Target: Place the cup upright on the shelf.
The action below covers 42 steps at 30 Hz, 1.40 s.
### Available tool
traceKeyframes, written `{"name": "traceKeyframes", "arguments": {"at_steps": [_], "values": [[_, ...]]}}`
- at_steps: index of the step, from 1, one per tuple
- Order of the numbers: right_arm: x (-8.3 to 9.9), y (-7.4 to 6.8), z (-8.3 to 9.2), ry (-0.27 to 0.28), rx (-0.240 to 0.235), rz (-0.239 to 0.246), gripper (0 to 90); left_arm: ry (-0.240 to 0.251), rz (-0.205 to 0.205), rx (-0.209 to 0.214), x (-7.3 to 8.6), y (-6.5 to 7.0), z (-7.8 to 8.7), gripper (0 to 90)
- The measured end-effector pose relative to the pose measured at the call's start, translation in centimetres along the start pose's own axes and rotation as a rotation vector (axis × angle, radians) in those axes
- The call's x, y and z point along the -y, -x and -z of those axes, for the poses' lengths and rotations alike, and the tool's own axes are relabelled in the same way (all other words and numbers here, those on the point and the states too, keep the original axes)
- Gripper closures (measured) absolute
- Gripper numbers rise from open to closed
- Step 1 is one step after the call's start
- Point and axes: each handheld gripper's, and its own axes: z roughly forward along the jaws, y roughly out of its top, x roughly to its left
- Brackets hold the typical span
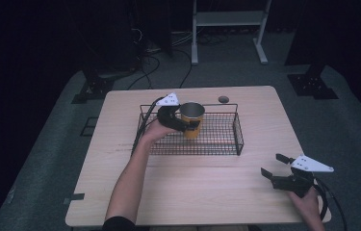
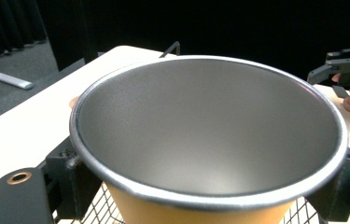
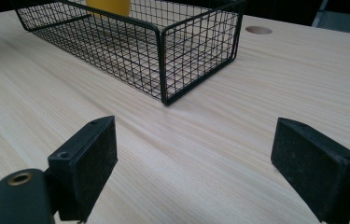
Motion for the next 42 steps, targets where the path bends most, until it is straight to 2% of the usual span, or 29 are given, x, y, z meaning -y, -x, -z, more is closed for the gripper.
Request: {"name": "traceKeyframes", "arguments": {"at_steps": [6,10,14,31,42], "values": [[0.0,0.0,0.0,0.002,-0.002,0.001,13.4,-0.055,-0.003,0.017,0.3,-0.1,-0.4,13.1],[0.0,0.0,0.0,0.001,-0.001,0.003,13.4,-0.067,-0.009,0.018,0.5,-0.2,-0.6,13.1],[0.0,0.0,0.0,0.002,-0.001,0.001,13.4,-0.100,-0.018,0.026,0.8,-0.2,-1.0,13.0],[0.0,0.0,0.0,0.003,-0.002,0.002,13.4,-0.161,-0.041,0.037,1.3,-0.2,-1.6,12.0],[0.0,0.0,0.0,0.003,-0.002,0.000,13.4,-0.178,-0.039,0.034,1.5,-0.4,-1.4,11.1]]}}
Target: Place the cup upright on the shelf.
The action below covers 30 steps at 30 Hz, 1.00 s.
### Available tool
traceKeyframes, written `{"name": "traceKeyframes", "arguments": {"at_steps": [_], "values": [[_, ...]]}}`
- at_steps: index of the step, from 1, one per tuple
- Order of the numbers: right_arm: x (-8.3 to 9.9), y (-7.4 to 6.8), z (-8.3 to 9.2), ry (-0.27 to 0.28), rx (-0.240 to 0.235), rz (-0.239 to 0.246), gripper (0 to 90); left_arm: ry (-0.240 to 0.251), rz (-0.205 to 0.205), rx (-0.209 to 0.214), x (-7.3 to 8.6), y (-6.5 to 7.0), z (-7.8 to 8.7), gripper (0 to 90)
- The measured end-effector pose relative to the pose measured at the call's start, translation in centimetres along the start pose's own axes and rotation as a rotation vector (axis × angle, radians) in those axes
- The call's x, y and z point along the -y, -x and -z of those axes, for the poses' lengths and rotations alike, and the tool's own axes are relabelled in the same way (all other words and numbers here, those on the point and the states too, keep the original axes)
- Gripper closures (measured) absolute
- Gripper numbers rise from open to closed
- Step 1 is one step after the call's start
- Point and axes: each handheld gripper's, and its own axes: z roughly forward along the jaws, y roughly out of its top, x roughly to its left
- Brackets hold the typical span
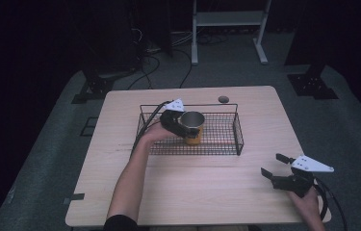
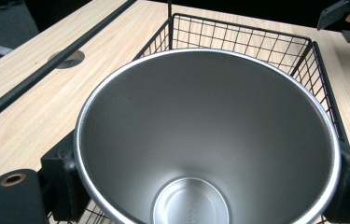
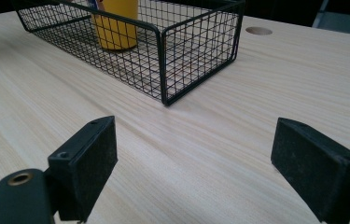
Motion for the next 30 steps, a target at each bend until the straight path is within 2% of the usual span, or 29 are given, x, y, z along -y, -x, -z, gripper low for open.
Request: {"name": "traceKeyframes", "arguments": {"at_steps": [8,15,30], "values": [[0.00,0.00,0.00,0.000,0.000,0.000,13.4,-0.007,-0.003,-0.007,-0.01,0.06,0.08,9.8],[0.00,0.00,-0.01,-0.001,-0.001,0.001,13.4,-0.012,0.002,-0.032,-0.02,0.02,0.05,3.9],[0.00,-0.02,-0.02,-0.001,-0.002,0.002,13.4,0.017,-0.008,-0.064,-0.69,0.14,0.58,0.4]]}}
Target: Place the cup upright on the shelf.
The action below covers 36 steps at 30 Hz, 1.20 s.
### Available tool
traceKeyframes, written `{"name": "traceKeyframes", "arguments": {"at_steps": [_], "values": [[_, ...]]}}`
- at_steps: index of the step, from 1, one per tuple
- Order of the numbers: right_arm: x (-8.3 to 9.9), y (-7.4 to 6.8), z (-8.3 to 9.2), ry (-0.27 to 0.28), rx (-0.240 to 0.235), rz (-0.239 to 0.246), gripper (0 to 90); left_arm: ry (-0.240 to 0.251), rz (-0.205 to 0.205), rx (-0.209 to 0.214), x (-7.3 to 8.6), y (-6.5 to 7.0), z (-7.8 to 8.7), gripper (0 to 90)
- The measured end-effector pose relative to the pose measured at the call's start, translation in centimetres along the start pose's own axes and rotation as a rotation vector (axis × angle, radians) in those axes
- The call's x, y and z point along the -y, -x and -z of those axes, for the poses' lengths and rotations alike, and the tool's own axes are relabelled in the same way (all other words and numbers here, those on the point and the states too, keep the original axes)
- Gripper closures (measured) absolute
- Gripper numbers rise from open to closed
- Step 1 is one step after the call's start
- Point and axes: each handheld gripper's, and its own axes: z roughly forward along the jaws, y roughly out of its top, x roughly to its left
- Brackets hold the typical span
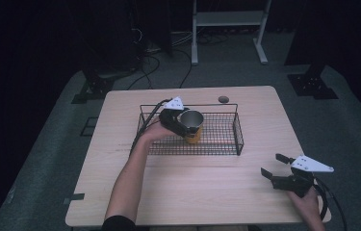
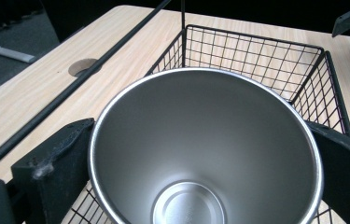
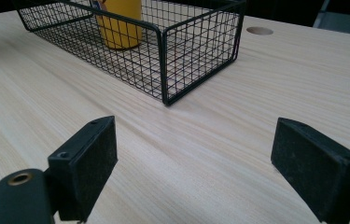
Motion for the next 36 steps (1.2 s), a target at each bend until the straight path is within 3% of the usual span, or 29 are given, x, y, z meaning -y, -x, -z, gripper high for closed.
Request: {"name": "traceKeyframes", "arguments": {"at_steps": [25,33,36], "values": [[0.0,0.0,0.1,0.006,-0.008,0.009,13.2,0.031,-0.025,-0.019,-1.3,0.4,0.9,0.0],[0.0,0.0,0.1,0.008,0.000,0.007,13.1,0.046,-0.073,-0.012,-2.7,1.7,1.3,0.0],[0.0,0.0,0.1,0.007,0.002,0.004,13.1,0.046,-0.074,-0.012,-2.8,2.0,1.4,0.0]]}}
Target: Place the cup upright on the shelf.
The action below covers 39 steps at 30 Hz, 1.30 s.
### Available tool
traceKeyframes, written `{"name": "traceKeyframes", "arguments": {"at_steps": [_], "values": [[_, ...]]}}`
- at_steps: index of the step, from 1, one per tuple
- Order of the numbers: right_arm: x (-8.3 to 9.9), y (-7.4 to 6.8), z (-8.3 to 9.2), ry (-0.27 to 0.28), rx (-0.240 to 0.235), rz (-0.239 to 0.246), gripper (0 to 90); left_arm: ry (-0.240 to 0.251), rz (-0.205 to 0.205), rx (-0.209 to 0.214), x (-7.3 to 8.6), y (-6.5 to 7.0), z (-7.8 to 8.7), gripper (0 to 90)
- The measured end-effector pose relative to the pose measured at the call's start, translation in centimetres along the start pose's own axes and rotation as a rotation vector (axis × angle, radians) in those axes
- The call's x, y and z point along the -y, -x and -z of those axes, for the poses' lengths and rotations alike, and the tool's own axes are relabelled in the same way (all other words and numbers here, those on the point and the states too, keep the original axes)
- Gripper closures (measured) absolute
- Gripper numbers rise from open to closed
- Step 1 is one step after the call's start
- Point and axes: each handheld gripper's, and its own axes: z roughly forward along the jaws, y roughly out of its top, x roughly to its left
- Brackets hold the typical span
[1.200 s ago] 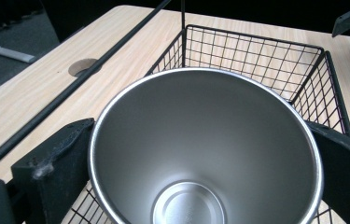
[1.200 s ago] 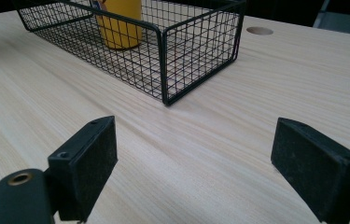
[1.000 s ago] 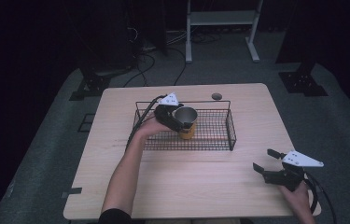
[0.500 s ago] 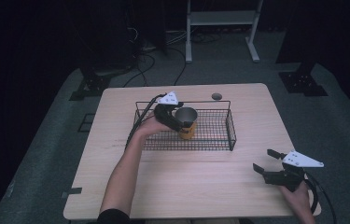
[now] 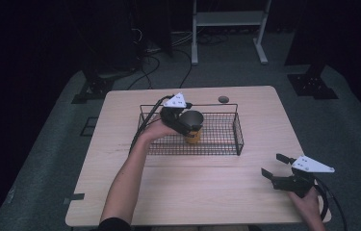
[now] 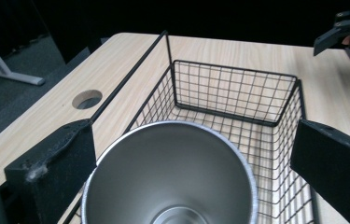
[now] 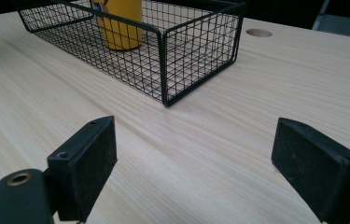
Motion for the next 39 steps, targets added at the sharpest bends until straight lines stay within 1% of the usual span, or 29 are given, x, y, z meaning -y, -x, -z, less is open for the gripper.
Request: {"name": "traceKeyframes", "arguments": {"at_steps": [1,3,9,12,15,18,19,25,26,29,32,39], "values": [[0.0,0.0,0.0,-0.001,0.002,-0.001,13.1,0.002,-0.002,-0.003,-0.1,0.2,0.1,0.0],[0.0,0.0,0.0,0.000,0.005,-0.002,13.1,0.025,0.001,0.000,-0.2,0.5,0.5,0.0],[0.0,0.1,0.0,0.002,0.006,-0.006,13.1,0.035,-0.014,0.000,-0.2,1.4,1.1,0.0],[0.0,0.1,0.0,0.003,0.006,-0.008,13.1,0.059,-0.008,-0.005,-0.2,1.8,1.4,0.0],[0.0,0.1,0.0,0.003,0.006,-0.009,13.1,0.064,-0.015,-0.005,-0.2,2.2,1.6,0.0],[0.0,0.1,0.0,0.004,0.005,-0.007,13.1,0.068,-0.014,-0.002,-0.1,2.6,1.8,0.0],[0.0,0.1,0.0,0.004,0.005,-0.007,13.1,0.066,-0.020,-0.004,-0.1,2.8,1.9,0.0],[0.0,0.0,0.0,0.003,0.004,-0.008,13.1,0.078,-0.022,-0.003,0.2,3.4,2.2,0.0],[0.0,0.0,0.0,0.002,0.004,-0.009,13.1,0.080,-0.016,0.004,0.2,3.5,2.3,0.0],[0.0,0.0,0.0,0.002,0.003,-0.008,13.1,0.074,-0.023,0.003,0.2,3.7,2.4,0.0],[0.0,0.0,0.0,0.002,0.003,-0.010,13.1,0.092,-0.022,0.005,0.3,4.0,2.6,0.0],[0.0,0.0,0.0,0.001,0.002,-0.009,13.1,0.091,-0.023,0.008,0.9,4.9,2.8,0.0]]}}
